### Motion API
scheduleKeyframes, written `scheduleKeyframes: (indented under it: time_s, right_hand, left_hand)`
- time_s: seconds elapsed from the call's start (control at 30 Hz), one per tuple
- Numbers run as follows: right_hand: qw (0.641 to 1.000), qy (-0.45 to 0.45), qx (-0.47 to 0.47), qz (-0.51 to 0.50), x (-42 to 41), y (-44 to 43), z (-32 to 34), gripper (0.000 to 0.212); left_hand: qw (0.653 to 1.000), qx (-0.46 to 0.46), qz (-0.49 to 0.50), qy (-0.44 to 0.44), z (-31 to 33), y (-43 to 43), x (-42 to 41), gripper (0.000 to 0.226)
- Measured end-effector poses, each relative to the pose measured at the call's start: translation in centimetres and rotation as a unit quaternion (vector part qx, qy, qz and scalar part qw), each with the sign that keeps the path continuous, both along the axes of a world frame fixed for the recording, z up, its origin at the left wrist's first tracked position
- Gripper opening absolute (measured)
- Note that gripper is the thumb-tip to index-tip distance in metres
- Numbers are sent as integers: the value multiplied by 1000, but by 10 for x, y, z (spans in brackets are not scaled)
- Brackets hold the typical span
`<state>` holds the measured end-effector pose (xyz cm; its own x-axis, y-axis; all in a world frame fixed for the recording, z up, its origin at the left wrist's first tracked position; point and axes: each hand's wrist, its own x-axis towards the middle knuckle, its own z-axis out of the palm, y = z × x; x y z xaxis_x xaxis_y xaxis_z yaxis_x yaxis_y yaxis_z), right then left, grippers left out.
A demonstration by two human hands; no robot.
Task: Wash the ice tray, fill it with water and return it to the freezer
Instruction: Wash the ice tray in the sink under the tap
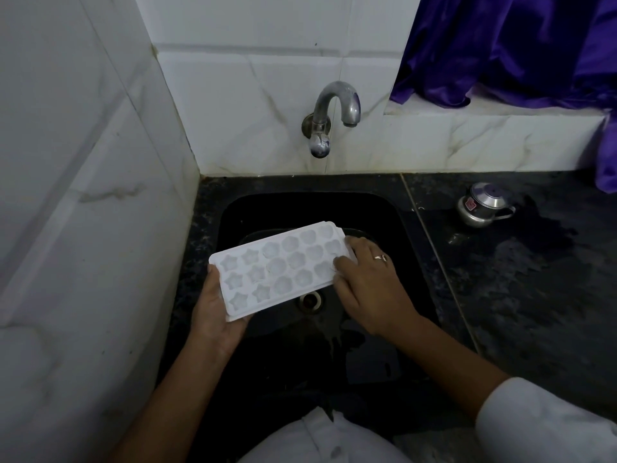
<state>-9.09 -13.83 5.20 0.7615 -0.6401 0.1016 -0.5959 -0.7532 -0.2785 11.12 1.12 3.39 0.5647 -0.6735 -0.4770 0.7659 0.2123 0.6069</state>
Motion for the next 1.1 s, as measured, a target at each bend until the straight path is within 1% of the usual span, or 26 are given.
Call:
scheduleKeyframes:
  time_s: [0.03,0.13,0.17,0.3,0.43,0.5,0.57,0.63,0.7,0.73,0.83,0.97,1.1]
  right_hand:
    - [1000,0,-4,4,0,1,0,38]
    - [999,-22,-7,-34,-1,0,8,38]
    - [999,-23,-9,-33,1,1,10,37]
    - [999,3,-44,26,5,12,3,35]
    - [998,-6,-42,44,0,10,7,36]
    - [998,-20,-26,58,1,12,9,35]
    - [997,1,-24,79,4,16,7,36]
    - [998,17,-19,57,5,15,6,41]
    - [1000,-2,7,15,7,12,9,45]
    - [1000,-4,10,17,8,13,9,44]
    - [998,20,-8,67,6,16,-1,38]
    - [1000,-7,4,10,7,11,4,37]
    - [999,9,-8,48,11,22,-1,40]
  left_hand:
    - [1000,-1,1,1,1,0,1,66]
    - [1000,3,19,11,-2,1,4,62]
    - [1000,3,19,13,-3,1,5,62]
    - [1000,4,17,5,-3,1,5,62]
    - [1000,24,11,-3,-8,4,8,52]
    - [1000,24,0,-1,-11,3,5,53]
    - [1000,28,-1,5,-13,2,3,56]
    - [999,32,-8,3,-13,2,2,58]
    - [1000,29,-8,6,-13,1,1,57]
    - [1000,28,-5,7,-12,1,1,54]
    - [1000,26,-2,12,-11,2,2,53]
    - [1000,24,-10,8,-10,1,0,53]
    - [999,30,-8,15,-11,1,4,56]
